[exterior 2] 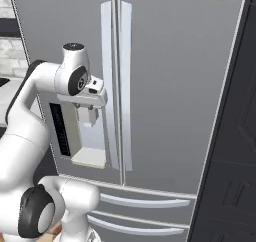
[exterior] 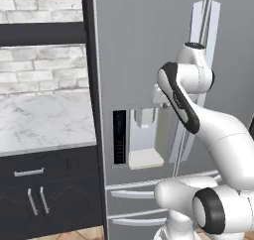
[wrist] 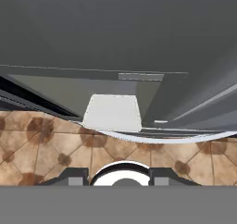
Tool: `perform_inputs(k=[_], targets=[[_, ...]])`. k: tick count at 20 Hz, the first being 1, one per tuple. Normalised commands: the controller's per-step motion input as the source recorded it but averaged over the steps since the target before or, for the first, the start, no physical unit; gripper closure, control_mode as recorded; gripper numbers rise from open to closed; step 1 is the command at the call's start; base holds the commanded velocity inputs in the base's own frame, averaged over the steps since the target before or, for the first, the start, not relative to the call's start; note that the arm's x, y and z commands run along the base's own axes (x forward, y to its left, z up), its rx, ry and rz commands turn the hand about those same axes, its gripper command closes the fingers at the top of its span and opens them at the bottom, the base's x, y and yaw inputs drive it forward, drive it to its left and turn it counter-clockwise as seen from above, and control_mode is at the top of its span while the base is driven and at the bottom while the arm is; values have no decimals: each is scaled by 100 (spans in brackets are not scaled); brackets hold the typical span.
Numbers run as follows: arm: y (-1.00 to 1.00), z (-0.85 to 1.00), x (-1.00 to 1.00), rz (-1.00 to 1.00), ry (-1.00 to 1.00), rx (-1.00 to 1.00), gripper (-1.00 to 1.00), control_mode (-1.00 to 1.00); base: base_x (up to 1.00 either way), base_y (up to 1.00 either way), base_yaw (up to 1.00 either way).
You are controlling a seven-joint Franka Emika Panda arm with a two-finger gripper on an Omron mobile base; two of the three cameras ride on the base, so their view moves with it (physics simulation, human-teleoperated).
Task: Gather the squash and lime from the fridge and place them on a tray on the dining counter. Then gather the fish and steak from the fridge and place them on the other tray.
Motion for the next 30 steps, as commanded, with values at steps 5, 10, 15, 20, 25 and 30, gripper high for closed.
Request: perform_inputs(k=[5, 10, 15, 20, 25, 30], targets=[[0, 0, -1, 0, 0, 0, -100, 100, -30, -7, 0], [0, 0, 0, 0, 0, 0, -100, 100, -56, -36, 0], [0, 0, 0, 0, 0, 0, -100, 100, -13, -50, 0], [0, 0, 0, 0, 0, 0, -100, 100, 4, -52, 0], [0, 0, 0, 0, 0, 0, -100, 100, 14, -8, 1], [2, 1, 10, 8, -19, -4, -100, -100, 5, 0, 1]])
